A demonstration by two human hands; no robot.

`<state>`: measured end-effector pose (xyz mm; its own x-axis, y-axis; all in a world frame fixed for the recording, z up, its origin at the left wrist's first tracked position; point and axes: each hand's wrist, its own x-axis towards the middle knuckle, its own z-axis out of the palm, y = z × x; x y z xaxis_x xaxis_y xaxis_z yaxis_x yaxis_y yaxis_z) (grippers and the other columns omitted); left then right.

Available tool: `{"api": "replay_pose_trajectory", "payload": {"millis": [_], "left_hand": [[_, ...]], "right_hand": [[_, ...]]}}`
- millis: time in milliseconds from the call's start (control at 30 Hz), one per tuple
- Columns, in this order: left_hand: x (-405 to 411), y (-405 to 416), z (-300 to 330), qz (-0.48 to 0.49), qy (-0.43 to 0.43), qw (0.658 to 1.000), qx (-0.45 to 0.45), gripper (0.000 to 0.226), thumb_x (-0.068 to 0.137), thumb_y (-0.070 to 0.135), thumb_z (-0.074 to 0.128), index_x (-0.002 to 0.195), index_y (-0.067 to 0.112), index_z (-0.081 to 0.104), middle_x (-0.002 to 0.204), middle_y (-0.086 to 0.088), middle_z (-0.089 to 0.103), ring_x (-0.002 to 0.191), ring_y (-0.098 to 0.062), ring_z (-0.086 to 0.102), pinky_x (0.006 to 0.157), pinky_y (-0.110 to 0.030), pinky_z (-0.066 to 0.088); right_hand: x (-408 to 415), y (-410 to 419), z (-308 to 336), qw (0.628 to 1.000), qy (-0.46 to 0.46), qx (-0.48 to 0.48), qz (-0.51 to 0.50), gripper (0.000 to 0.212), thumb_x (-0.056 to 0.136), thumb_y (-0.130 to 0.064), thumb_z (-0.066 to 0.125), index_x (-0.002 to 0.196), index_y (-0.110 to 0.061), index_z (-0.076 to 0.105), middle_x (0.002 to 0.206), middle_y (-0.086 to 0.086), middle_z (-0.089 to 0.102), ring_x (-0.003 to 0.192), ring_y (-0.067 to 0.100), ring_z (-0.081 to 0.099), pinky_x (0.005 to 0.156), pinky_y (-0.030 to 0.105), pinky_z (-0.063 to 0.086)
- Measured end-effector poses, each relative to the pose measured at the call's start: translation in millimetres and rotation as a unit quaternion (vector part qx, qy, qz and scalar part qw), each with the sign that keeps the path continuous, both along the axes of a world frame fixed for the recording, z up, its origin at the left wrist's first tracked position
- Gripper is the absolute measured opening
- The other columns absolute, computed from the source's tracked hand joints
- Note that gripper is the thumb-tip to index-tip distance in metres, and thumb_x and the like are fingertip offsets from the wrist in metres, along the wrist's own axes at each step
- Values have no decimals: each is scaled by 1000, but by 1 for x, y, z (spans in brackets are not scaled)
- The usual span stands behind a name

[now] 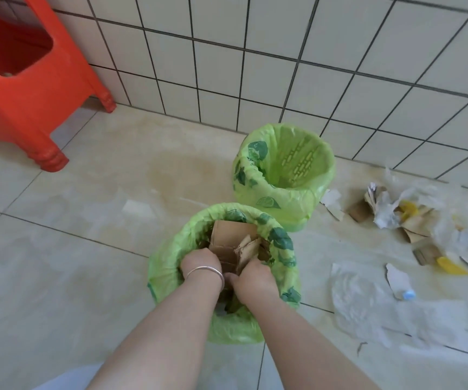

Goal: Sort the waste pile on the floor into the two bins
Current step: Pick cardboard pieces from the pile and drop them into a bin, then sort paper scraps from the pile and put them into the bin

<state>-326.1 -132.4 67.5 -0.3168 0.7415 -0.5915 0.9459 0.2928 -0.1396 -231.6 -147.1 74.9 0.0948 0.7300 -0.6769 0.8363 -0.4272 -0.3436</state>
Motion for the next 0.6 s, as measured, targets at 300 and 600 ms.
{"api": "replay_pose_trajectory", "payload": {"millis": [300, 600], "left_hand": [[26, -5, 84, -186, 92, 975, 76, 30, 88, 9, 49, 114, 14, 63, 117, -2, 64, 110, -21, 61, 80, -27, 48], [148, -43, 137, -234, 4, 965, 119, 27, 86, 16, 46, 109, 16, 60, 112, -5, 63, 103, -26, 61, 75, -28, 46]], "right_hand": [[43, -22, 55, 989, 80, 119, 36, 22, 89, -35, 52, 72, -22, 44, 82, 0, 54, 75, 22, 52, 54, 28, 38], [183, -84, 93, 987, 50, 145, -44, 23, 90, -26, 47, 102, -14, 62, 105, 3, 66, 98, 24, 60, 69, 25, 42]]}}
